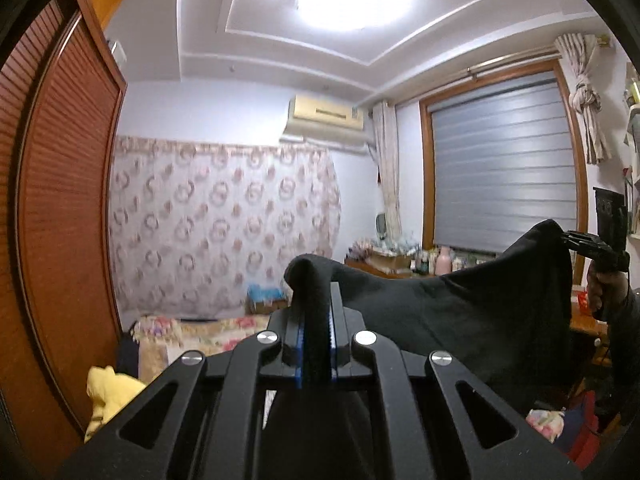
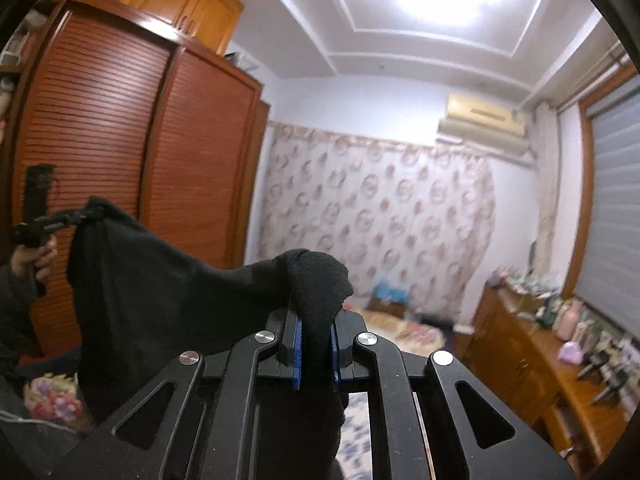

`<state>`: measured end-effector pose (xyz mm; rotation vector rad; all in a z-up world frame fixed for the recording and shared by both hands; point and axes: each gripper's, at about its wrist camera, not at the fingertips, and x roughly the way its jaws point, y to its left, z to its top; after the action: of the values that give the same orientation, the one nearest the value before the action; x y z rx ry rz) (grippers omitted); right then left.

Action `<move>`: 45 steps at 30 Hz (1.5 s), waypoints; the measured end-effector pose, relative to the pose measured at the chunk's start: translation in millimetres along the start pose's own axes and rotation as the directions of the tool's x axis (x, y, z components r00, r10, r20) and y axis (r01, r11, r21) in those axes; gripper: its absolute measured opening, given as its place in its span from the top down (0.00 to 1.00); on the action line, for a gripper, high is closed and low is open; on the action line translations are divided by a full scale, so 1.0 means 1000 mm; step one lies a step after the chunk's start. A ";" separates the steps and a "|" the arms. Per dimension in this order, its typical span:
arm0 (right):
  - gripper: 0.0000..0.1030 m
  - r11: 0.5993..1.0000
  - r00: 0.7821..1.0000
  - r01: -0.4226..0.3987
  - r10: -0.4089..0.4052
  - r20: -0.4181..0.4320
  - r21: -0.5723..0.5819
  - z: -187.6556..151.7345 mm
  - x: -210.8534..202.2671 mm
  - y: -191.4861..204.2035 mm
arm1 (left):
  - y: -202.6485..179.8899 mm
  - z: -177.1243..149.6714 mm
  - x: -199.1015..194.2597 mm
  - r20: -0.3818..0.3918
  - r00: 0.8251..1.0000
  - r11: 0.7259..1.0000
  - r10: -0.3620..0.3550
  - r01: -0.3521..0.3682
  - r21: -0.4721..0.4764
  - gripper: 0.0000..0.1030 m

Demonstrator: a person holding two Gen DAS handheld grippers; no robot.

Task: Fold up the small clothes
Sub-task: 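Grasp the black shirt with both grippers and lift it up to fold over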

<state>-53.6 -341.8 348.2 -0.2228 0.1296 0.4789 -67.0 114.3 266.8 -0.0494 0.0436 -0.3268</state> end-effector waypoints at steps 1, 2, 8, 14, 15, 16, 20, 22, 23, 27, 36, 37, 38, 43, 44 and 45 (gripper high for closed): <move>0.93 1.000 1.000 0.006 -0.006 0.006 0.005 0.005 -0.004 -0.003 | 0.001 0.004 0.000 0.012 1.000 1.000 -0.001 0.001 0.004 0.95; 0.93 1.000 1.000 0.018 -0.018 0.013 0.010 0.011 -0.008 -0.008 | 0.000 0.009 -0.003 0.027 1.000 1.000 -0.002 0.002 0.007 0.95; 0.93 0.998 0.996 0.069 -0.069 0.052 0.005 0.021 -0.036 -0.021 | -0.007 0.012 -0.013 0.064 0.998 0.999 -0.016 0.014 0.031 0.95; 0.93 0.994 0.994 0.105 -0.105 0.040 -0.011 0.015 -0.052 -0.024 | -0.011 0.012 -0.007 0.067 0.997 0.999 -0.033 0.031 0.030 0.94; 0.93 0.994 0.993 0.111 -0.110 0.038 -0.012 0.015 -0.054 -0.025 | -0.013 0.013 -0.007 0.068 0.997 0.999 -0.036 0.034 0.032 0.94; 0.93 0.993 0.992 0.118 -0.117 0.038 -0.015 0.015 -0.056 -0.026 | -0.013 0.013 -0.006 0.069 0.997 0.999 -0.039 0.037 0.037 0.95; 0.93 0.991 0.990 0.135 -0.135 0.036 -0.019 0.016 -0.060 -0.026 | -0.019 0.017 -0.001 0.068 0.997 0.998 -0.039 0.036 0.046 0.94; 0.93 0.989 0.989 0.147 -0.146 0.034 -0.028 0.017 -0.056 -0.027 | -0.021 0.017 0.007 0.060 0.998 0.998 -0.032 0.029 0.053 0.94; 0.93 0.987 0.987 0.159 -0.158 0.029 -0.035 0.017 -0.053 -0.029 | -0.021 0.014 0.010 0.055 0.998 0.998 -0.030 0.027 0.053 0.94; 0.93 0.985 0.985 0.170 -0.170 -0.026 -0.031 0.006 -0.024 -0.044 | -0.018 -0.005 0.038 0.013 1.000 0.998 -0.012 0.011 0.066 0.94; 0.93 0.988 0.950 0.153 -0.138 -0.281 0.031 -0.113 0.124 -0.096 | 0.010 -0.118 0.203 -0.237 0.970 0.997 0.063 -0.051 0.057 0.94; 0.93 0.987 0.942 0.154 -0.133 -0.309 0.044 -0.130 0.144 -0.102 | 0.014 -0.131 0.223 -0.266 0.962 0.997 0.069 -0.056 0.054 0.94; 0.93 0.986 0.933 0.156 -0.129 -0.336 0.055 -0.146 0.162 -0.107 | 0.018 -0.144 0.243 -0.297 0.952 0.997 0.075 -0.063 0.049 0.94; 0.93 0.984 0.883 0.161 -0.110 -0.456 0.075 -0.208 0.249 -0.130 | 0.026 -0.185 0.321 -0.404 0.910 0.995 0.094 -0.081 0.050 0.94; 0.93 0.984 0.874 0.158 -0.103 -0.474 0.078 -0.217 0.263 -0.135 | 0.025 -0.190 0.329 -0.417 0.903 0.995 0.101 -0.086 0.055 0.94; 0.93 0.985 0.866 0.155 -0.097 -0.490 0.079 -0.226 0.275 -0.140 | 0.026 -0.197 0.340 -0.434 0.895 0.994 0.106 -0.090 0.057 0.94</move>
<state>238.4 -396.0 106.9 -0.2319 0.6321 0.2738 253.4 20.9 57.0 0.0627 0.4862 -0.2321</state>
